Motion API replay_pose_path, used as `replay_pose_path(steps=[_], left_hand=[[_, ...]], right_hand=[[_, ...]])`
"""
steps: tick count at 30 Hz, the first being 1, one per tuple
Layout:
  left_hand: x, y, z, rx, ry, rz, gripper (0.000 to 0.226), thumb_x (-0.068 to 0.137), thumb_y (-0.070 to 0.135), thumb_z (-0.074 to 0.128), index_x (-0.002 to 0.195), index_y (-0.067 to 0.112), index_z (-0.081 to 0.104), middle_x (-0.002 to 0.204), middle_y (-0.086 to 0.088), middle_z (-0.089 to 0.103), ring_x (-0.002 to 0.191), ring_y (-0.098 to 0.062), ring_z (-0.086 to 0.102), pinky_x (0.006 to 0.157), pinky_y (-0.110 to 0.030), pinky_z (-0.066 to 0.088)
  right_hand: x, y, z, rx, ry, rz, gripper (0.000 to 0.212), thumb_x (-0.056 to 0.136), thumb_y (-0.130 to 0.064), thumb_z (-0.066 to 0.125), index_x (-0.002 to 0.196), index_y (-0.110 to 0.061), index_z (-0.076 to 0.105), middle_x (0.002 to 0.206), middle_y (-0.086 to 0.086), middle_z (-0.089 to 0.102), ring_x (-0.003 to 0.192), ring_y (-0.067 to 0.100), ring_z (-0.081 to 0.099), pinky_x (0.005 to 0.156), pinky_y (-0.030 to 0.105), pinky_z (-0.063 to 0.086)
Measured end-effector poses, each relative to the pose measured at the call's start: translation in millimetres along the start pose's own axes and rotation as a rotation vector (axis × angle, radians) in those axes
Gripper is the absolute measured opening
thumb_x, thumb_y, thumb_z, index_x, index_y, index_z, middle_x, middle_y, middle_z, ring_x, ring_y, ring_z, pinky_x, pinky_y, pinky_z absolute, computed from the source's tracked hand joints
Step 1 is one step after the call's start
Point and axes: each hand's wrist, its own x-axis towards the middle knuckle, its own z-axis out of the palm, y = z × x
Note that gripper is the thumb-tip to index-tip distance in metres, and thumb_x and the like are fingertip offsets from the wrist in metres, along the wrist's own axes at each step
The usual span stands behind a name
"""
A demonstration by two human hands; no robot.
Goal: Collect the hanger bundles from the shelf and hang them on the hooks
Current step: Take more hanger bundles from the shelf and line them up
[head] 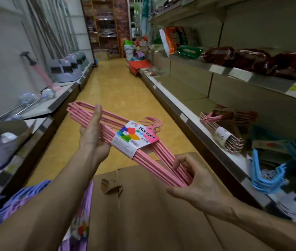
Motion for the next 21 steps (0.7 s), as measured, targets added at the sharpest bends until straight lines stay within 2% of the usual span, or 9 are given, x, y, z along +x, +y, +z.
replay_pose_path(steps=[3,5,7,9,10,12,14,18,21], left_hand=[[11,9,-19,-0.093,0.006,0.018,0.106,0.046,0.041,0.099,0.136,0.015,0.049,0.121,-0.019,0.068,0.102,-0.042,0.069,0.084,-0.069,0.051],[7,15,-21,-0.096,0.033,0.075,0.089,0.058,0.034,0.093,0.134,0.013,0.052,0.119,-0.018,0.069,0.102,-0.039,0.07,0.084,-0.066,0.052],[0,18,-20,-0.069,0.055,0.136,0.058,0.073,0.027,0.081,0.123,0.008,0.057,0.103,-0.011,0.071,0.1,-0.029,0.071,0.082,-0.055,0.057],[-7,17,-19,-0.041,0.056,0.156,0.025,0.084,0.022,0.069,0.104,0.013,0.056,0.088,-0.004,0.066,0.098,-0.025,0.07,0.073,-0.048,0.061],[-9,17,-18,-0.028,0.038,0.153,0.014,0.088,0.021,0.064,0.097,0.014,0.056,0.082,-0.002,0.066,0.095,-0.024,0.072,0.068,-0.045,0.062],[-16,18,-14,-0.042,-0.015,0.15,0.009,0.092,0.019,0.056,0.084,0.015,0.055,0.073,0.0,0.068,0.082,-0.021,0.075,0.058,-0.039,0.061],[-20,19,-11,-0.06,-0.1,0.125,0.011,0.092,0.02,0.053,0.083,0.015,0.058,0.086,-0.002,0.067,0.089,-0.024,0.074,0.062,-0.041,0.061],[-24,14,-6,-0.082,-0.213,0.071,0.015,0.092,0.022,0.053,0.104,0.014,0.055,0.111,-0.009,0.065,0.102,-0.028,0.071,0.077,-0.05,0.059],[-23,14,-1,0.072,-0.217,0.03,0.018,0.095,0.026,0.054,0.108,0.013,0.055,0.109,-0.01,0.065,0.099,-0.026,0.072,0.072,-0.045,0.061]], right_hand=[[-4,-1,11,0.067,-0.07,-0.004,0.054,0.071,-0.031,0.085,0.109,-0.039,0.047,0.113,0.004,0.061,0.094,0.025,0.068,0.072,0.045,0.061],[-6,-5,14,0.141,-0.127,0.029,0.055,0.075,-0.027,0.085,0.11,-0.041,0.045,0.112,-0.005,0.063,0.089,0.018,0.071,0.069,0.036,0.062],[-5,-10,16,0.249,-0.15,0.077,0.062,0.072,-0.034,0.087,0.116,-0.043,0.043,0.114,-0.01,0.065,0.088,0.018,0.073,0.072,0.039,0.063],[1,-14,16,0.421,-0.154,0.193,0.071,0.07,-0.044,0.086,0.127,-0.043,0.043,0.117,-0.001,0.069,0.089,0.02,0.073,0.079,0.042,0.061],[4,-16,15,0.535,-0.177,0.274,0.07,0.074,-0.045,0.083,0.132,-0.037,0.044,0.113,0.006,0.071,0.084,0.022,0.072,0.077,0.04,0.061],[10,-22,13,0.756,-0.288,0.419,0.061,0.084,-0.043,0.073,0.135,-0.018,0.049,0.101,0.01,0.071,0.074,0.021,0.065,0.067,0.034,0.059],[16,-25,13,0.947,-0.426,0.509,0.052,0.087,-0.043,0.071,0.123,-0.008,0.055,0.087,0.005,0.062,0.066,0.015,0.057,0.056,0.026,0.052],[26,-30,21,1.048,-0.6,0.521,0.027,0.083,-0.036,0.076,0.086,-0.015,0.058,0.061,-0.005,0.045,0.043,0.006,0.041,0.038,0.016,0.033],[26,-31,30,1.044,-0.559,0.549,0.038,0.094,-0.028,0.062,0.059,-0.019,0.048,0.045,-0.009,0.033,0.032,0.004,0.032,0.031,0.015,0.027]])
